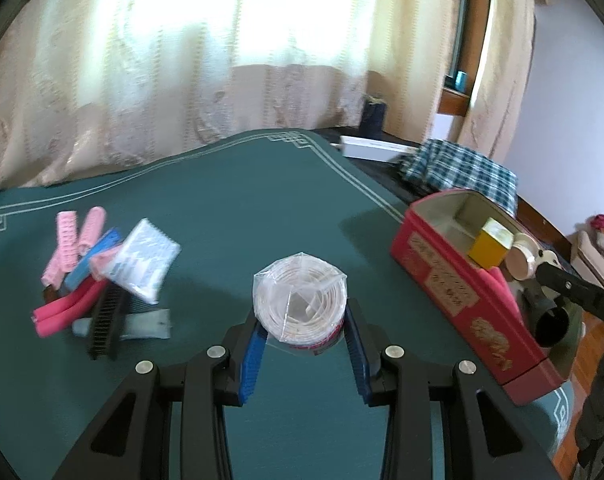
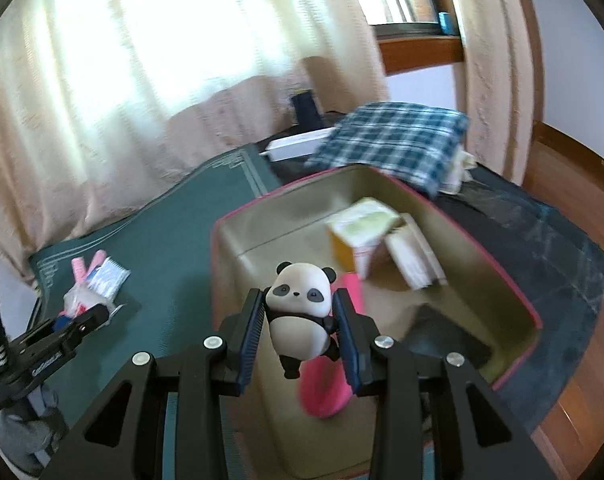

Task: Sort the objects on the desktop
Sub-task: 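Grasp the panda figurine with the right gripper while the left carries the tape roll toward the red box, then lower the tape roll and panda into the red box and open both grippers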

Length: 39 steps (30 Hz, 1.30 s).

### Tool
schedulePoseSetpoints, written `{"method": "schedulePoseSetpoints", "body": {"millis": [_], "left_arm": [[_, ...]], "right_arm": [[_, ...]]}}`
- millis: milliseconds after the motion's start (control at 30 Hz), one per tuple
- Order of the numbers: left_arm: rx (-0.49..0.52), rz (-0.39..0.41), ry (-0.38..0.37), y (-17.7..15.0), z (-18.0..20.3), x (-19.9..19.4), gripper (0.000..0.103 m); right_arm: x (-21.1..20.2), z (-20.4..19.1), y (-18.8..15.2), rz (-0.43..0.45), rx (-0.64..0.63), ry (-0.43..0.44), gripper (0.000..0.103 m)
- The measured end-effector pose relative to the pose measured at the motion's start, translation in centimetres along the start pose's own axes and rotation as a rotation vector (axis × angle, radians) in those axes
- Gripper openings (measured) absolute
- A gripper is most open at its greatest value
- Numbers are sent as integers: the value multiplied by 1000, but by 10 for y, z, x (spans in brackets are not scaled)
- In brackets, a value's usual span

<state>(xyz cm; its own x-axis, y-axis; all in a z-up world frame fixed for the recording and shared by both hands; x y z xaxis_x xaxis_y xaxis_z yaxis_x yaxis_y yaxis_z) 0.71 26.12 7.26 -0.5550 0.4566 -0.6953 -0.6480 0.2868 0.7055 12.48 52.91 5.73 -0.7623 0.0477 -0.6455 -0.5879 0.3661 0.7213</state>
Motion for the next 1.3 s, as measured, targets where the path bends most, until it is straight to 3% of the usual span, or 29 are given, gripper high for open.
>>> {"method": "schedulePoseSetpoints", "body": {"millis": [233,367,933,1033,1067,1100,1300], "left_arm": [[43,-21,-44,5,33,10,39],[68,-24,-83,10,54,12,39],[227,-48,-262,20,154,26,40],[248,-50,-297,18,164,26,55],[248,-46,-297,18,166,26,71],[247,-38,-294,18,165,24,80],[219,-29,-254,20,154,24,80]], "right_arm": [[-1,26,2,15,44,-42,40],[-5,33,2,29,49,-51,55],[-21,61,-2,42,84,-85,55],[-21,62,-2,40,86,-83,55],[-20,62,-3,38,87,-82,55],[-20,62,-3,37,88,-81,55],[-17,58,-4,31,87,-70,55]]}}
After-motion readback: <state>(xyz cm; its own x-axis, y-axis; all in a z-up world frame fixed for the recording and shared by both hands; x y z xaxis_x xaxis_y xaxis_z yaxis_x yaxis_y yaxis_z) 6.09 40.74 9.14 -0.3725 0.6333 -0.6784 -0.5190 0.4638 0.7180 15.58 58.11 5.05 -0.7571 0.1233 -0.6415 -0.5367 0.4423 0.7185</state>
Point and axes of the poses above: each gripper's, at about its wrist camera, not at the fingertips, and x roughly the way its jaws point, z to its right, y to its top, the point moved 1 cm from there along x, roughly the way its jaws point, and after that the axes turned 4 degrees about -x, right-handed, at the moved point
